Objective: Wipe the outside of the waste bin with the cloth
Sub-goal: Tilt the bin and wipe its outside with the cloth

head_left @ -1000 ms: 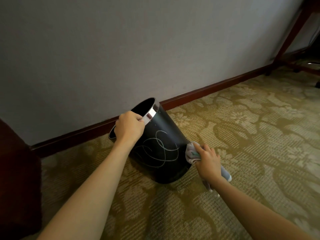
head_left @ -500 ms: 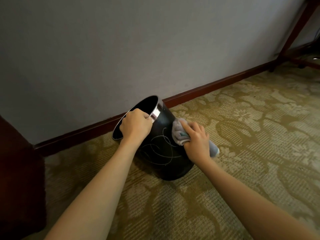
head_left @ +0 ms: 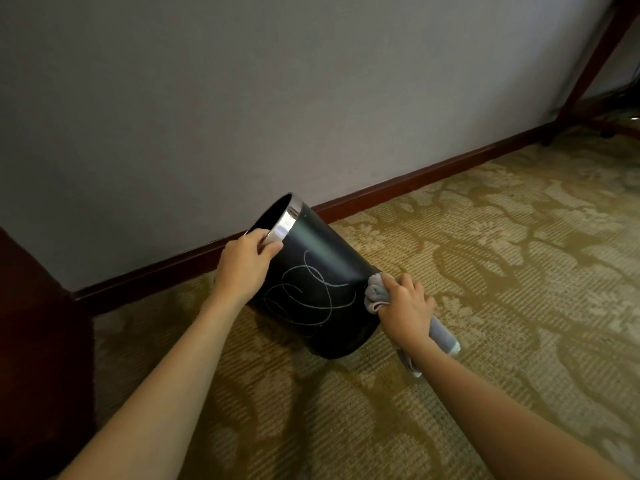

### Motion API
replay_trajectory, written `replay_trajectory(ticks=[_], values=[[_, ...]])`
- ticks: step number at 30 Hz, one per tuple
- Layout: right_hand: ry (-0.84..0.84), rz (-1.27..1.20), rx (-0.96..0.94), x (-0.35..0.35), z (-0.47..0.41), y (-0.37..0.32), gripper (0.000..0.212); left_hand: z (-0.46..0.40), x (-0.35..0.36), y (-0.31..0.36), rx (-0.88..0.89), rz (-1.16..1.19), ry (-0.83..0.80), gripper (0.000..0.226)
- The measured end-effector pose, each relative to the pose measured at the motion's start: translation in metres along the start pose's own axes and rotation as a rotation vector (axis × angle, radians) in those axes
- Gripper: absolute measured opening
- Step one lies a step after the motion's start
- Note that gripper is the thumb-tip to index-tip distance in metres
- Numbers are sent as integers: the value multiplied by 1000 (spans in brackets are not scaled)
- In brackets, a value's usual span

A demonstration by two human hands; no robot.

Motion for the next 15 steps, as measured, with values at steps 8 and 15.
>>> replay_trajectory(ticks=[8,15], values=[[1,38,-7,0,-11,-5,56,11,-18,-51,-99,123,-243,31],[-12,33,1,1,-10,2,54,17,-13,-51,-104,120,-157,20]])
Point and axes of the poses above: each hand's wrist, its own z-axis away from the middle knuckle, its own x-axis out of the palm, y = z × x, the point moved 1 cm from there along -z, towards the middle knuckle, and after that the axes turned 3 degrees about -z, right-handed, at the moved point
